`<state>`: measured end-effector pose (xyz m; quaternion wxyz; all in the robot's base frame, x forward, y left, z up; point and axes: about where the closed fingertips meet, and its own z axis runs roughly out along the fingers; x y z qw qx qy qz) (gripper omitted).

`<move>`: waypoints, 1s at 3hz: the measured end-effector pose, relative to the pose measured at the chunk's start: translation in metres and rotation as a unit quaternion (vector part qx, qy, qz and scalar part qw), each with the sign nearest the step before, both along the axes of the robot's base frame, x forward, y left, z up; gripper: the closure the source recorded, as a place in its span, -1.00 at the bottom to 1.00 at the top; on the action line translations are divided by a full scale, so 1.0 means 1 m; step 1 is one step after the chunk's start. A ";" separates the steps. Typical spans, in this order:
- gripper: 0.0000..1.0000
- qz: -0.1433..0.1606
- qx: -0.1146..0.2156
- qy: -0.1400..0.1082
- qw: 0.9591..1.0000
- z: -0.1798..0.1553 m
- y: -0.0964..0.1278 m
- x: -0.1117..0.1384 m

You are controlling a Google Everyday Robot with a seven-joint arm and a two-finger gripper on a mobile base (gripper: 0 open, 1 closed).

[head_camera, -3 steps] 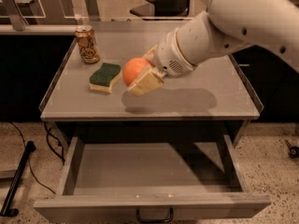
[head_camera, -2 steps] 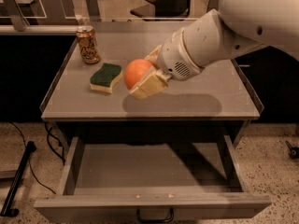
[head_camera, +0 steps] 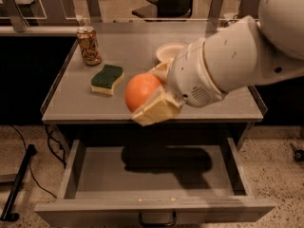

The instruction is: Place orange into top drawer

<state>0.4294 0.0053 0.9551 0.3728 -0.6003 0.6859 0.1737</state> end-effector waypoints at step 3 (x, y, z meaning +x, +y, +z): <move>1.00 0.005 -0.016 0.006 1.000 -0.041 -0.005 -0.016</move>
Offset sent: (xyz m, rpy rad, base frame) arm -0.0031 -0.0006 -0.0160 -0.0316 0.0229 0.0128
